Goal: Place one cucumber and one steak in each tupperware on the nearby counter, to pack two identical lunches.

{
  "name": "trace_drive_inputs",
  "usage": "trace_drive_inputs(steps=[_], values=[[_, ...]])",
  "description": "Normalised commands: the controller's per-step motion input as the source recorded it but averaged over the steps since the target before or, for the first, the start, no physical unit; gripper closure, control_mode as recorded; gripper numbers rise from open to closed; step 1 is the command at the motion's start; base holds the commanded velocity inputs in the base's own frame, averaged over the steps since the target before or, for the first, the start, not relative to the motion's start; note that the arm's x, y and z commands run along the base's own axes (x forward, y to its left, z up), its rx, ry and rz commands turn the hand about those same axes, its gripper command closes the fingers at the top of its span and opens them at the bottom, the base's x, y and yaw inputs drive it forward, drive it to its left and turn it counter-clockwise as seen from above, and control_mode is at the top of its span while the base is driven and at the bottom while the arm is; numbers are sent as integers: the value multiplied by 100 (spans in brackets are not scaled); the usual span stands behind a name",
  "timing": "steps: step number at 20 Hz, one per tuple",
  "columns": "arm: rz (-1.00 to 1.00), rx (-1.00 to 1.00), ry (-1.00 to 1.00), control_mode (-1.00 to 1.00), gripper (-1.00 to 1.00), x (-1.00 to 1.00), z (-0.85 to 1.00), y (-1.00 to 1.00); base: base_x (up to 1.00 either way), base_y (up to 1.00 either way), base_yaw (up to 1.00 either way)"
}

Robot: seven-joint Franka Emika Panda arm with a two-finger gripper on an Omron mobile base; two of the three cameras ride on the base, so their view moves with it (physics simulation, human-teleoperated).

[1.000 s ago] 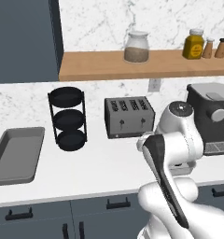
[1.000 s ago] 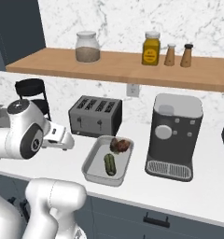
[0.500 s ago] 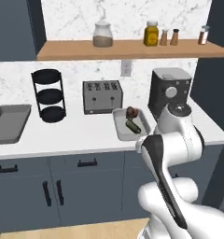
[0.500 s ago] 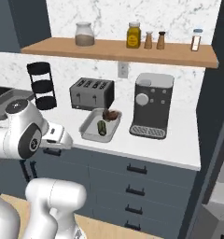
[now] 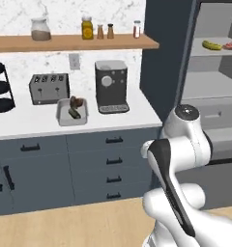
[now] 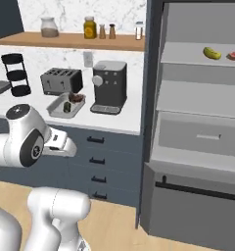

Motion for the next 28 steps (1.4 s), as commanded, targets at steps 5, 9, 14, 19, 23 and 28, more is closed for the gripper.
trace_drive_inputs(steps=[5,9,14,19,23,28], values=[[0,0,0,100,-100,0,0,0,-15,-97,-24],[0,0,0,100,-100,0,0,0,4,-93,-23],[0,0,0,100,-100,0,0,0,23,-80,-19],[0,0,0,100,-100,0,0,0,65,-15,-10],[0,0,0,100,-100,0,0,0,95,-1,-3],[0,0,0,100,-100,0,0,0,83,-24,0]])
